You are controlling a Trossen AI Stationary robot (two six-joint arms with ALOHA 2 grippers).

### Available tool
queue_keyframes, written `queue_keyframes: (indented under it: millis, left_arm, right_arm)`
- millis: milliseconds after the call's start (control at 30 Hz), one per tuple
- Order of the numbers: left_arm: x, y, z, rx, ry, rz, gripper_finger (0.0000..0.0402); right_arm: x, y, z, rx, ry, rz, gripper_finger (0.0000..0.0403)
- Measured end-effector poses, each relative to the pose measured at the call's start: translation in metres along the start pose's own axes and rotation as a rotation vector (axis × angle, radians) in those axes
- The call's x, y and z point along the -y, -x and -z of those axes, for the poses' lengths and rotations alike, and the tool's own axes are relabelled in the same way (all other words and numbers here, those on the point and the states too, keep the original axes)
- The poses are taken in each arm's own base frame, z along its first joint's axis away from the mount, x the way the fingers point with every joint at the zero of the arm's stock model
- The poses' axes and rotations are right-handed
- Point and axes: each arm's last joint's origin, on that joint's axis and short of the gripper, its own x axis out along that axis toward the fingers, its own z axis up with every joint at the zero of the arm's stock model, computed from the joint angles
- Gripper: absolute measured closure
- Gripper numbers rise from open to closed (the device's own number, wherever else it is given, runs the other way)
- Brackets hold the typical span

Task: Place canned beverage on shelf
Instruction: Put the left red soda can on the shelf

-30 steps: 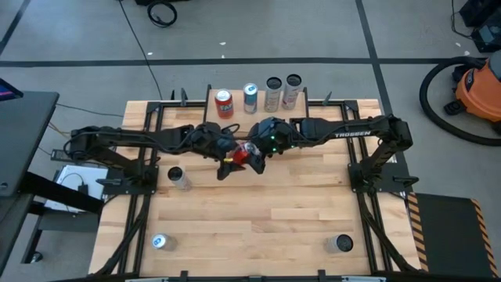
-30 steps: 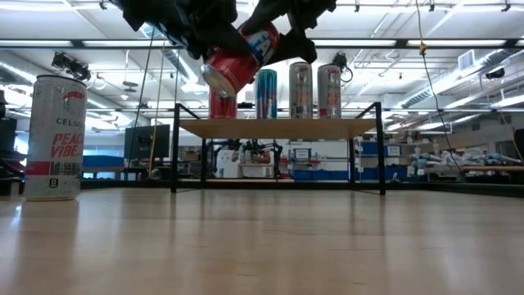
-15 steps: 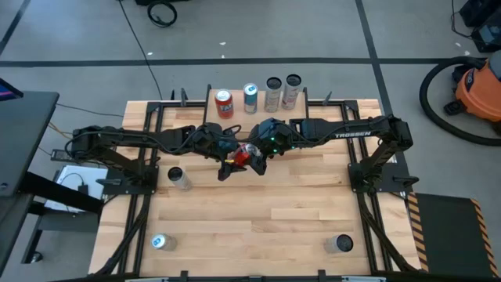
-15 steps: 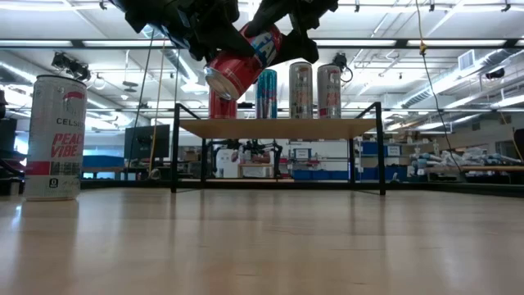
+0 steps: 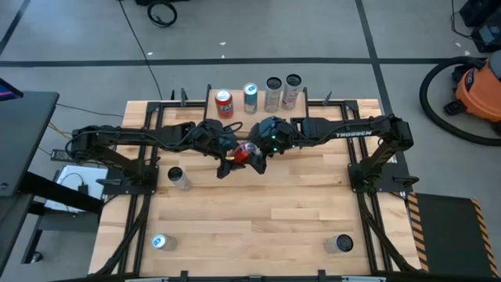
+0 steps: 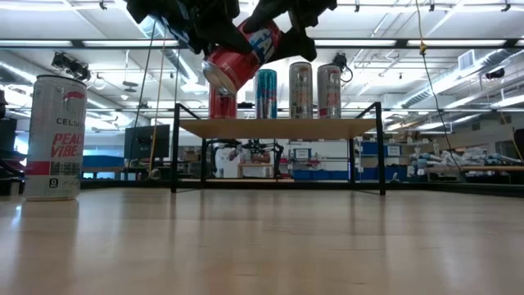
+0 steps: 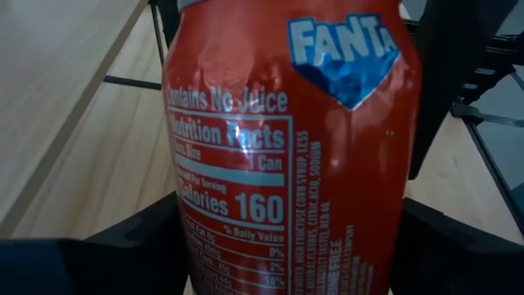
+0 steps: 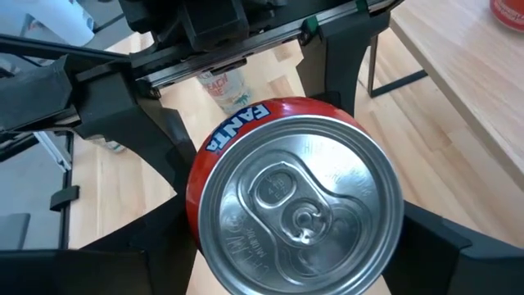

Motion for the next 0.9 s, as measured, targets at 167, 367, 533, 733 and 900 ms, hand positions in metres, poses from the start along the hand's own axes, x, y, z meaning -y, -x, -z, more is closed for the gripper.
queue_keyframes:
  millis: [167, 367, 533, 733, 900]
  left_arm:
    - [0.001, 0.000, -0.002, 0.011, -0.035, -0.034, 0.0095]
    - [-0.004, 0.015, -0.004, 0.011, -0.027, -0.055, 0.0092]
    - [-0.013, 0.039, -0.009, 0.048, -0.002, -0.119, 0.0091]
    - [-0.025, 0.068, -0.010, 0.061, -0.015, -0.242, 0.0091]
    - [-0.032, 0.092, -0.010, 0.085, 0.008, -0.317, 0.0091]
  right_arm:
    - [-0.002, 0.001, -0.002, 0.001, -0.003, -0.067, 0.0026]
    - [-0.003, 0.011, -0.003, 0.006, 0.015, -0.079, 0.0030]
    - [-0.007, 0.026, -0.005, 0.027, 0.031, -0.117, 0.0035]
    - [-0.013, 0.049, -0.008, 0.063, 0.047, -0.150, 0.0035]
    - [-0.021, 0.066, -0.007, 0.092, 0.074, -0.177, 0.0034]
